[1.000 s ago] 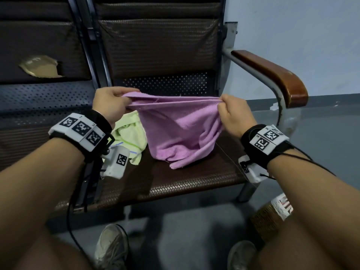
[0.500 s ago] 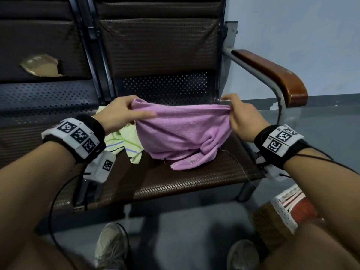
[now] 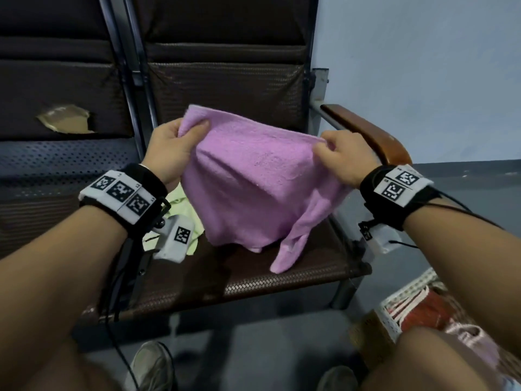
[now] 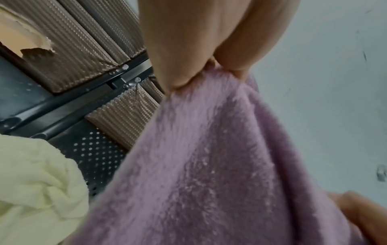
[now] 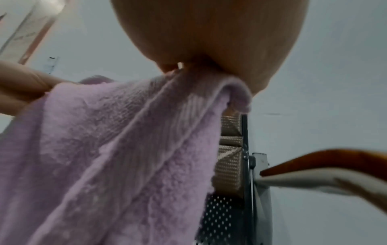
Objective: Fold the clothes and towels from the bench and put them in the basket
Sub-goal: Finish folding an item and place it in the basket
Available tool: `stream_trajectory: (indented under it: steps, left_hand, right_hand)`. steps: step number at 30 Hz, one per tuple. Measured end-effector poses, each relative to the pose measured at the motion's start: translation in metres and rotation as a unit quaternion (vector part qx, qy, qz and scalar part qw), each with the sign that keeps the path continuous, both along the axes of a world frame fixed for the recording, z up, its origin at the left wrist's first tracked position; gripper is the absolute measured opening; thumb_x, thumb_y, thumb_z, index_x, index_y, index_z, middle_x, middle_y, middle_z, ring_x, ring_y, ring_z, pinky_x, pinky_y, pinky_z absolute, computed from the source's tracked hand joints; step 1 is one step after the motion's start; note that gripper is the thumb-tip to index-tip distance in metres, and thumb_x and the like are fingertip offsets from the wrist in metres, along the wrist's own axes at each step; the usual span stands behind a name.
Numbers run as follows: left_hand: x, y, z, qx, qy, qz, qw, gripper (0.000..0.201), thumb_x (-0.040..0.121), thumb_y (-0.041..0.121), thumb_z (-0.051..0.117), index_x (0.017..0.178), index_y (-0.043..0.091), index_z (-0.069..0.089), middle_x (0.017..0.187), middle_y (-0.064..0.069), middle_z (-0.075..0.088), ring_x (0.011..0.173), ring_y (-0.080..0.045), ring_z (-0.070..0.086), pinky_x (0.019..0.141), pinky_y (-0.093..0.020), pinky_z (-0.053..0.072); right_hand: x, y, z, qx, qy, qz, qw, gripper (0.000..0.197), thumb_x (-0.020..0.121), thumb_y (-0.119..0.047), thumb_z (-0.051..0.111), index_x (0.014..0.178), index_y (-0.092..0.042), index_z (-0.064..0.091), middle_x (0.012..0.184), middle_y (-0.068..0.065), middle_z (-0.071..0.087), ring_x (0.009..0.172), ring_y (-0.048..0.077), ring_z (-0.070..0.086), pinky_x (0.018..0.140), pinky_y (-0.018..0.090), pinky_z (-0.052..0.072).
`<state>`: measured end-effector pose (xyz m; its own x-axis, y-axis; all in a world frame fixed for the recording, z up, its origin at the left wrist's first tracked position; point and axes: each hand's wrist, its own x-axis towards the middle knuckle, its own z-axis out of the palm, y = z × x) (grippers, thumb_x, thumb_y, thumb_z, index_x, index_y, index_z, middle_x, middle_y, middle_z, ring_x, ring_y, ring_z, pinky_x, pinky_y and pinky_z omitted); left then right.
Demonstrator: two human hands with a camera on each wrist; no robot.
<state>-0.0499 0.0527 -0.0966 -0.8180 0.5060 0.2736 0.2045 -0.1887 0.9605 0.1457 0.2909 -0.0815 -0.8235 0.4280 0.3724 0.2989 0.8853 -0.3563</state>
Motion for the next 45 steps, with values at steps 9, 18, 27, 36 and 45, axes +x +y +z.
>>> stream_trajectory:
  steps: [9,18,27,36,45]
  left_hand:
    - [-0.012,0.007,0.040,-0.004,0.076,0.090,0.993,0.034,0.089,0.028,0.069,0.090,-0.006,0.064,0.080,-0.007,0.054,0.076,-0.014,0.047,0.069,-0.031,0.040]
    - [0.034,0.034,0.043,-0.010,0.024,0.083,0.996,0.023,0.088,0.025,0.069,0.082,0.003,0.065,0.079,-0.012,0.062,0.074,-0.019,0.055,0.065,-0.045,0.050]
    - [0.094,0.029,0.023,-0.059,0.028,-0.127,0.990,0.014,0.088,0.014,0.069,0.093,0.007,0.079,0.084,-0.006,0.077,0.080,-0.011,0.073,0.070,-0.025,0.057]
    - [0.032,0.037,0.025,-0.141,-0.056,-0.186,0.971,0.050,0.068,0.000,0.067,0.116,0.013,0.067,0.098,-0.003,0.070,0.094,-0.017,0.064,0.072,-0.024,0.051]
    - [0.000,0.066,0.037,-0.154,0.049,-0.071,0.984,0.020,0.095,0.021,0.066,0.103,0.006,0.075,0.086,-0.001,0.074,0.072,-0.004,0.065,0.066,-0.026,0.056]
  right_hand:
    - [-0.001,0.005,0.041,0.016,-0.015,0.008,1.000,0.052,0.104,-0.052,0.038,0.068,-0.018,0.052,0.066,-0.001,0.056,0.062,0.017,0.051,0.058,0.034,0.036]
    - [-0.035,-0.037,0.037,-0.424,0.051,-0.035,0.904,0.030,0.103,-0.017,0.043,0.081,-0.006,0.060,0.074,0.012,0.055,0.070,0.026,0.054,0.057,0.032,0.043]
    - [-0.037,-0.071,0.031,-0.498,0.020,0.026,0.866,0.016,0.093,-0.006,0.056,0.098,-0.002,0.071,0.078,0.013,0.064,0.067,0.020,0.062,0.061,0.028,0.053]
    - [-0.033,-0.058,0.040,-0.452,-0.047,0.151,0.878,0.020,0.102,-0.016,0.051,0.111,-0.020,0.068,0.101,0.009,0.067,0.081,0.023,0.062,0.076,0.033,0.049]
    - [-0.050,0.008,0.044,-0.310,-0.144,-0.002,0.940,0.004,0.084,-0.010,0.073,0.086,-0.012,0.077,0.071,0.005,0.068,0.067,0.019,0.062,0.064,0.034,0.059]
